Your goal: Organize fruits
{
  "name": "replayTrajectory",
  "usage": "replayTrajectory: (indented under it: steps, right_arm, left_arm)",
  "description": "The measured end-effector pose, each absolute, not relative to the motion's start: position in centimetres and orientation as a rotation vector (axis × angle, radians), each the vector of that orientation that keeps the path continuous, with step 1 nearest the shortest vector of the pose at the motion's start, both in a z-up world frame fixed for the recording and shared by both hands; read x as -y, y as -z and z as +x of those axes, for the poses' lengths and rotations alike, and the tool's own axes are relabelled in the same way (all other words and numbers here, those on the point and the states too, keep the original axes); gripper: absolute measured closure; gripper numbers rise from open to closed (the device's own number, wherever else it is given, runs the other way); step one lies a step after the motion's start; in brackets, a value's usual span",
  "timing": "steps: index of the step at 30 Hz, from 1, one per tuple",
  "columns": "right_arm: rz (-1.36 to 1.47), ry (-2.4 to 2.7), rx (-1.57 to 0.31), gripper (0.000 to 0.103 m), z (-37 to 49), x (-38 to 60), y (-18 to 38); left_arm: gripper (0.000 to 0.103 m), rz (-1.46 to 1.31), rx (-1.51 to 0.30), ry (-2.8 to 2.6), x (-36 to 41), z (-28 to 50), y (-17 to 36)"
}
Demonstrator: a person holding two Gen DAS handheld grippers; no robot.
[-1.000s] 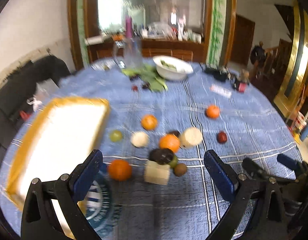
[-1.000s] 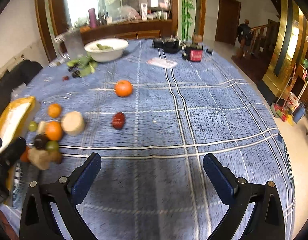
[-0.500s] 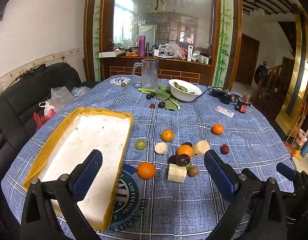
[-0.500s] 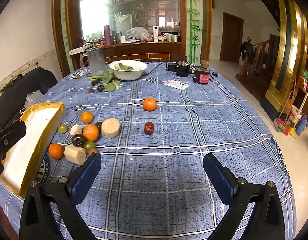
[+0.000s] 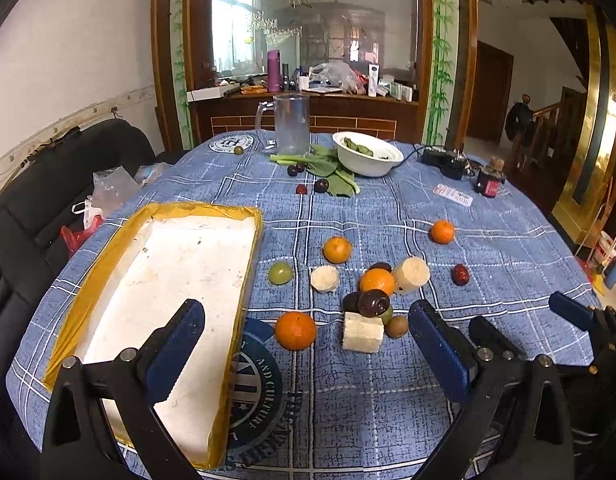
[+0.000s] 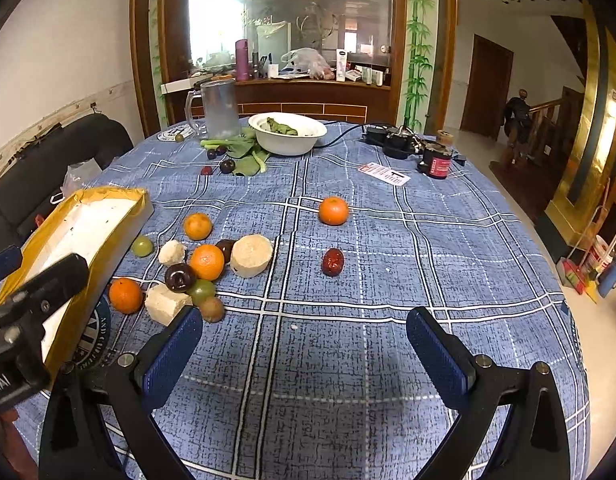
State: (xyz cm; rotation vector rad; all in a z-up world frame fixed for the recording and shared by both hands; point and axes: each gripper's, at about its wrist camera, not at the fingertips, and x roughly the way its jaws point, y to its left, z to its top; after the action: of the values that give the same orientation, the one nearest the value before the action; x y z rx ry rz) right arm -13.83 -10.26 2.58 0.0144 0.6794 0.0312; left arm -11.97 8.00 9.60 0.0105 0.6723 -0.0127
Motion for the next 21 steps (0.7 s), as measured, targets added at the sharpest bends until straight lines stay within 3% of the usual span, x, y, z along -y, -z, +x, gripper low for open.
replayTrajectory:
  steps: [14,21]
  right_arm:
    - [0.006,-0.017,-0.717,0.001,-11.6,12.5,-1.5]
    - [0.023,-0.001,-0.732,0.001,-10.3,15.6,-1.5]
  left_arm:
    - [0.002,0.025,-0.71,0.012,-7.1,-10.0,-8.4]
    - [0.001,-0.035,-0.667,-0.025,-11.3,-8.5,-9.7]
